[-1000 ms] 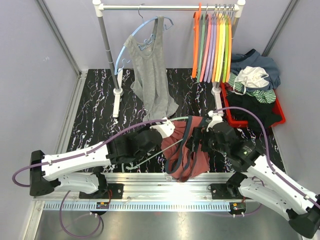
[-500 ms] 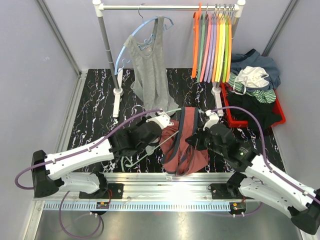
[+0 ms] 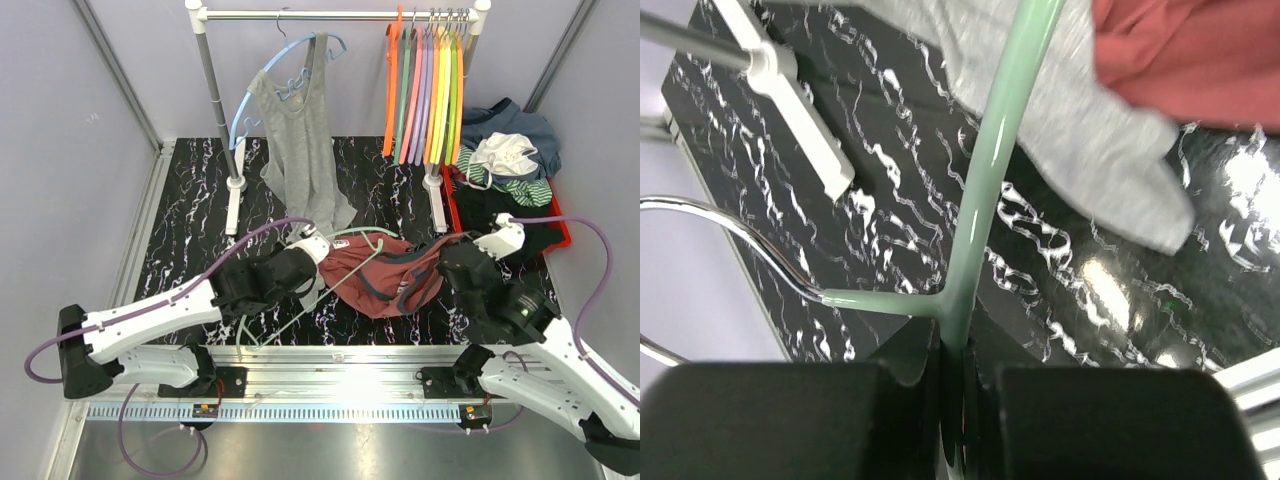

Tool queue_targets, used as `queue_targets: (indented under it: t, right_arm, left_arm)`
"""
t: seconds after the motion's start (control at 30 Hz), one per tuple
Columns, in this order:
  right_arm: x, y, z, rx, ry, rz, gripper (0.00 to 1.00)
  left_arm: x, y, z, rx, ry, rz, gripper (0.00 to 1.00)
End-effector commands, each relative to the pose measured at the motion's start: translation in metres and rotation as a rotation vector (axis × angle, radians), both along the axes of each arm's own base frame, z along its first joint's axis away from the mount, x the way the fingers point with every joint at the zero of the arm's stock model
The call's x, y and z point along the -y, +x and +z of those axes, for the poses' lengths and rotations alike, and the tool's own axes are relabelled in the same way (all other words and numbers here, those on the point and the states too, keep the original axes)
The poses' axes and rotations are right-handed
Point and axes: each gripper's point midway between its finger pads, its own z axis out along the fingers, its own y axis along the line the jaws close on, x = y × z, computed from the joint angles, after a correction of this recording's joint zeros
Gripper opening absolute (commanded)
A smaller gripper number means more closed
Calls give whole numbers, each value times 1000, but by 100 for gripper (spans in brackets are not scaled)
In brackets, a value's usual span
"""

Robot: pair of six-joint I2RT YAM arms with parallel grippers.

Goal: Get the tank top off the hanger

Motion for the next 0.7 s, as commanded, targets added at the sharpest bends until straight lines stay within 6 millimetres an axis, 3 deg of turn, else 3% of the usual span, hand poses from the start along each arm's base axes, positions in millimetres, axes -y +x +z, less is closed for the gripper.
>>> queue_targets:
  t: [0.0, 0.03, 0.13, 0.17, 0.23, 0.27, 0.3, 0.33, 0.37, 0.4, 0.43, 0.47, 0.57, 0.67]
  right_arm:
    - [16, 8, -3, -17, -89, -108, 0]
    - [8, 11, -11, -58, -160, -32, 0]
    - [-42, 28, -48, -197, -216, 215, 0]
    - [-62, 37, -68, -248, -242, 284, 0]
    - [-96, 37, -91, -332, -247, 454, 0]
    - [-112, 43, -99, -339, -243, 511, 0]
    - [-133, 39, -126, -426, -234, 610, 0]
    - [-144, 42, -134, -441, -246, 661, 0]
    - [-156, 46, -157, -487, -260, 688, 0]
    - [-159, 49, -169, -512, -280, 693, 1]
    - [-163, 57, -173, -519, -294, 689, 12]
    - [-160, 59, -197, -580, -338, 669, 57]
    - [-159, 69, -220, -621, -376, 604, 100]
    - [-146, 77, -236, -657, -434, 500, 100]
  left_arm:
    - [-20, -1, 26, 59, -97, 94, 0]
    - [-32, 3, 39, 119, -114, 145, 0]
    - [-50, 8, 71, 217, -210, 232, 0]
    - [-52, 10, 79, 238, -249, 249, 0]
    - [-58, 11, 95, 279, -320, 266, 0]
    - [-58, 13, 101, 295, -349, 275, 0]
    - [-59, 13, 105, 302, -369, 276, 0]
    - [-61, 12, 109, 312, -386, 280, 0]
    - [-61, 13, 111, 315, -399, 282, 0]
    - [-61, 12, 111, 315, -402, 282, 0]
    - [-63, 12, 111, 317, -406, 283, 0]
    - [-64, 11, 110, 314, -400, 284, 0]
    - [-68, 9, 106, 308, -400, 290, 0]
    - [-73, 7, 102, 309, -405, 294, 0]
